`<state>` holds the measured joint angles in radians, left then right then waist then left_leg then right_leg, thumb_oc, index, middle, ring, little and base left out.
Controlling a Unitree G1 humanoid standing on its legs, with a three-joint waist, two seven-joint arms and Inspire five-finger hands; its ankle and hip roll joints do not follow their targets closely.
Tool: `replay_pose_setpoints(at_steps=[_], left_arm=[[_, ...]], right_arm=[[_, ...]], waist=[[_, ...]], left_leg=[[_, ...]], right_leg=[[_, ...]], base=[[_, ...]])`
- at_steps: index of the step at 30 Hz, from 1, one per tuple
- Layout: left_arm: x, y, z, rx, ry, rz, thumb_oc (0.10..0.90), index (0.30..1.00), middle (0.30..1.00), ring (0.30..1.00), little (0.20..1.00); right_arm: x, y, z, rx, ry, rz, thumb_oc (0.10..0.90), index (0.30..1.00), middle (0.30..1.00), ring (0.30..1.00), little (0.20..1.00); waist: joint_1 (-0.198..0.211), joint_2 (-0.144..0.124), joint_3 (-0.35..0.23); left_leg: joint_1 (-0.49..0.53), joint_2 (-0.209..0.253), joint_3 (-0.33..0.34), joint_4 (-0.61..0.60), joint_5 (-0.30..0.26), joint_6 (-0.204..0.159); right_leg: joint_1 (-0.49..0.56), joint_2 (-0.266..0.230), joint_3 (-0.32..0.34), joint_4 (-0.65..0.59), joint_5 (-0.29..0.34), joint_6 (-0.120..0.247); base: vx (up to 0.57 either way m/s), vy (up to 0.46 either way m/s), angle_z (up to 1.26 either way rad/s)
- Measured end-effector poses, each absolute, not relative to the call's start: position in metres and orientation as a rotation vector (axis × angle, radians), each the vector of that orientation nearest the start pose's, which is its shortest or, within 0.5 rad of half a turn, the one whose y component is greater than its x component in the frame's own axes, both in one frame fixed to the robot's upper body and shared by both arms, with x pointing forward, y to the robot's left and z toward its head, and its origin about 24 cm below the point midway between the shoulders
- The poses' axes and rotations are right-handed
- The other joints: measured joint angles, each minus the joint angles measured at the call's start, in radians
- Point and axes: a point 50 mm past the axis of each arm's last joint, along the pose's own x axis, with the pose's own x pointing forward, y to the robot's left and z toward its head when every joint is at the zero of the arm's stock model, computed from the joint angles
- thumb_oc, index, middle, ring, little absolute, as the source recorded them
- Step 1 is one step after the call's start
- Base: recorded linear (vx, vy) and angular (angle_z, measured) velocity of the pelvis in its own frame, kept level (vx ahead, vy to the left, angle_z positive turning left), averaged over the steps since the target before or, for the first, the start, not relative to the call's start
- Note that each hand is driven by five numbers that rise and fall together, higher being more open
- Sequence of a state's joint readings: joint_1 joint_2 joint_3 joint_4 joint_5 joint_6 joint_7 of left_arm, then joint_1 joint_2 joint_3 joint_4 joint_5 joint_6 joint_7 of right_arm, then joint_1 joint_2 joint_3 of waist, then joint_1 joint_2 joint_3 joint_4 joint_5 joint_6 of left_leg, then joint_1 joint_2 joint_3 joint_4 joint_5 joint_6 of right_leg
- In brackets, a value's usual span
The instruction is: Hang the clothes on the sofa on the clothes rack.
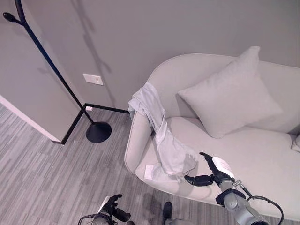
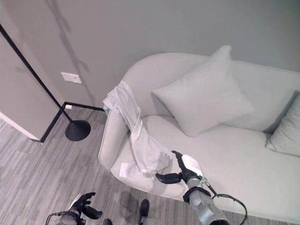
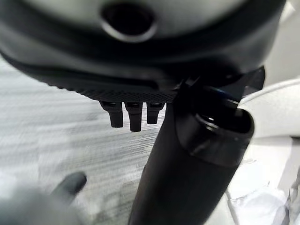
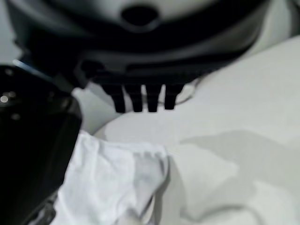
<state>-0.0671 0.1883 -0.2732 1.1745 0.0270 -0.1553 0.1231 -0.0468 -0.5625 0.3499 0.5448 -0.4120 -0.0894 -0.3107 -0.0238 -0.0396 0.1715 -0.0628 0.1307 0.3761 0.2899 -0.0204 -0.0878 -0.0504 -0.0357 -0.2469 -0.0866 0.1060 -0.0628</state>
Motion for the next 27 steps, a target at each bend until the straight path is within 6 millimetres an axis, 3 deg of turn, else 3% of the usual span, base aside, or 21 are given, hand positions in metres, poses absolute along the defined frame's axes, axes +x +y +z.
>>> replay_pose_setpoints(at_steps=[1, 2, 3, 5, 7, 9, 10, 11, 12, 13, 14, 16, 17, 20, 23, 27], left_arm=[[0.153, 0.195, -0.144, 0.438, 0.895, -0.087, 0.800, 0.900, 0.900, 0.900, 0.900], [0.156, 0.192, -0.142, 0.461, 0.869, -0.119, 0.800, 0.900, 0.900, 0.900, 0.900], [0.161, 0.179, -0.140, 0.464, 0.835, -0.171, 0.800, 0.900, 0.900, 0.900, 0.900], [0.157, 0.168, -0.144, 0.465, 0.849, -0.217, 0.800, 0.900, 0.900, 0.900, 0.900], [0.159, 0.163, -0.145, 0.513, 0.847, -0.262, 0.800, 0.900, 0.900, 0.900, 0.900], [0.159, 0.157, -0.145, 0.539, 0.843, -0.301, 0.800, 0.900, 0.900, 0.900, 0.900], [0.158, 0.150, -0.145, 0.524, 0.826, -0.316, 0.800, 0.900, 0.900, 0.900, 0.900], [0.161, 0.149, -0.144, 0.525, 0.816, -0.315, 0.800, 0.900, 0.900, 0.900, 0.900], [0.163, 0.150, -0.143, 0.528, 0.807, -0.316, 0.800, 0.900, 0.900, 0.900, 0.900], [0.168, 0.149, -0.141, 0.531, 0.795, -0.315, 0.800, 0.900, 0.900, 0.900, 0.900], [0.177, 0.155, -0.137, 0.547, 0.773, -0.298, 0.800, 0.900, 0.900, 0.900, 0.900], [0.189, 0.162, -0.130, 0.572, 0.742, -0.285, 0.800, 0.900, 0.900, 0.900, 0.900], [0.207, 0.171, -0.121, 0.571, 0.701, -0.223, 0.800, 0.900, 0.900, 0.900, 0.900], [0.228, 0.191, -0.105, 0.592, 0.643, -0.137, 0.800, 0.900, 0.900, 0.900, 0.900], [0.230, 0.205, -0.100, 0.616, 0.634, -0.114, 0.800, 0.900, 0.900, 0.900, 0.900], [0.231, 0.201, -0.099, 0.622, 0.615, -0.141, 0.800, 0.900, 0.900, 0.900, 0.900]], right_arm=[[0.230, -0.254, -0.035, -1.104, 0.284, 0.068, 0.800, 0.900, 0.900, 0.900, 0.900], [0.235, -0.256, -0.029, -1.134, 0.259, 0.079, 0.800, 0.900, 0.900, 0.900, 0.900], [0.243, -0.257, -0.022, -1.155, 0.231, 0.078, 0.800, 0.900, 0.900, 0.900, 0.900], [0.246, -0.256, -0.019, -1.157, 0.216, 0.074, 0.800, 0.900, 0.900, 0.900, 0.900], [0.249, -0.253, -0.017, -1.151, 0.193, 0.061, 0.800, 0.900, 0.900, 0.900, 0.900], [0.249, -0.255, -0.016, -1.153, 0.187, 0.058, 0.800, 0.900, 0.900, 0.900, 0.900], [0.240, -0.264, -0.021, -1.179, 0.235, 0.058, 0.800, 0.900, 0.900, 0.900, 0.900], [0.239, -0.265, -0.021, -1.178, 0.239, 0.053, 0.800, 0.900, 0.900, 0.900, 0.900], [0.242, -0.264, -0.019, -1.176, 0.228, 0.048, 0.800, 0.900, 0.900, 0.900, 0.900], [0.248, -0.265, -0.013, -1.187, 0.210, 0.040, 0.800, 0.900, 0.900, 0.900, 0.900], [0.255, -0.262, -0.011, -1.180, 0.201, 0.029, 0.800, 0.900, 0.900, 0.900, 0.900], [0.274, -0.257, 0.002, -1.204, 0.149, 0.026, 0.800, 0.900, 0.900, 0.900, 0.900], [0.287, -0.254, 0.015, -1.206, 0.097, 0.000, 0.800, 0.900, 0.900, 0.900, 0.900], [0.309, -0.240, 0.036, -1.215, -0.001, -0.009, 0.800, 0.900, 0.900, 0.900, 0.900], [0.337, -0.229, 0.059, -1.237, -0.073, -0.052, 0.800, 0.900, 0.900, 0.900, 0.900], [0.354, -0.237, 0.077, -1.301, -0.078, -0.131, 0.800, 0.900, 0.900, 0.900, 0.900]], waist=[[0.000, -0.011, 0.008], [-0.003, -0.003, 0.008], [-0.016, 0.009, 0.008], [-0.028, 0.009, 0.009], [-0.042, 0.016, 0.007], [-0.055, 0.032, 0.014], [-0.064, 0.064, 0.018], [-0.063, 0.080, 0.022], [-0.061, 0.097, 0.018], [-0.055, 0.135, 0.027], [-0.043, 0.123, 0.036], [-0.029, 0.126, 0.053], [0.000, 0.121, 0.075], [0.051, 0.109, 0.099], [0.078, 0.086, 0.117], [0.098, 0.058, 0.134]], left_leg=[[-0.057, 0.019, -0.052, 0.057, -0.022, -0.024], [-0.063, 0.028, -0.059, -0.010, -0.016, -0.038], [-0.028, 0.074, -0.051, -0.193, 0.024, -0.085], [0.028, 0.121, -0.039, -0.355, 0.074, -0.127], [0.029, 0.176, -0.072, -0.389, 0.094, -0.131], [0.026, 0.185, -0.068, -0.389, 0.095, -0.132], [0.028, 0.126, -0.056, -0.389, 0.101, -0.119], [0.019, 0.090, -0.053, -0.389, 0.104, -0.109], [-0.009, 0.044, -0.050, -0.389, 0.097, -0.075], [-0.040, 0.012, -0.050, -0.386, 0.115, -0.005], [-0.063, -0.018, -0.043, -0.384, 0.118, 0.017], [-0.104, -0.061, -0.034, -0.382, 0.108, 0.047], [-0.132, -0.104, -0.027, -0.382, 0.109, 0.064], [-0.170, -0.141, -0.048, -0.364, 0.099, 0.090], [-0.179, -0.144, -0.052, -0.358, 0.098, 0.090], [-0.206, -0.136, -0.055, -0.330, 0.098, 0.092]], right_leg=[[-0.005, -0.005, -0.016, -0.015, -0.006, 0.013], [-0.012, 0.000, -0.028, -0.012, -0.014, 0.025], [-0.012, 0.016, -0.032, -0.008, -0.021, 0.034], [-0.007, 0.030, -0.017, -0.008, -0.030, 0.040], [-0.036, 0.046, 0.006, -0.007, -0.031, 0.043], [-0.051, 0.044, 0.009, -0.007, -0.029, 0.040], [-0.051, 0.026, 0.006, -0.007, -0.017, 0.024], [-0.055, 0.021, 0.005, -0.007, -0.017, 0.037], [-0.080, 0.006, 0.009, -0.007, -0.018, 0.058], [-0.106, 0.003, 0.009, -0.006, -0.001, 0.073], [-0.143, -0.031, 0.024, 0.006, 0.009, 0.086], [-0.197, -0.073, 0.045, 0.011, 0.030, 0.110], [-0.230, -0.119, 0.059, 0.011, 0.046, 0.131], [-0.239, -0.162, 0.062, -0.006, 0.058, 0.156], [-0.242, -0.163, 0.060, -0.006, 0.059, 0.158], [-0.251, -0.162, 0.061, -0.006, 0.059, 0.158]], base=[[0.05, 0.061, 0.33], [0.08, 0.096, 0.18], [0.15, 0.237, 0.04], [0.19, 0.363, -0.12], [0.23, 0.331, -0.27], [0.26, 0.458, -0.24], [0.18, 0.450, 0.05], [0.09, 0.496, -0.02], [0.05, 0.283, -0.09], [0.05, 0.351, -0.18], [0.04, 0.219, -0.25], [-0.01, 0.162, -0.17], [-0.01, 0.098, 0.05], [0.00, 0.054, 0.28], [0.01, -0.013, 0.07], [0.04, -0.049, 0.05]])
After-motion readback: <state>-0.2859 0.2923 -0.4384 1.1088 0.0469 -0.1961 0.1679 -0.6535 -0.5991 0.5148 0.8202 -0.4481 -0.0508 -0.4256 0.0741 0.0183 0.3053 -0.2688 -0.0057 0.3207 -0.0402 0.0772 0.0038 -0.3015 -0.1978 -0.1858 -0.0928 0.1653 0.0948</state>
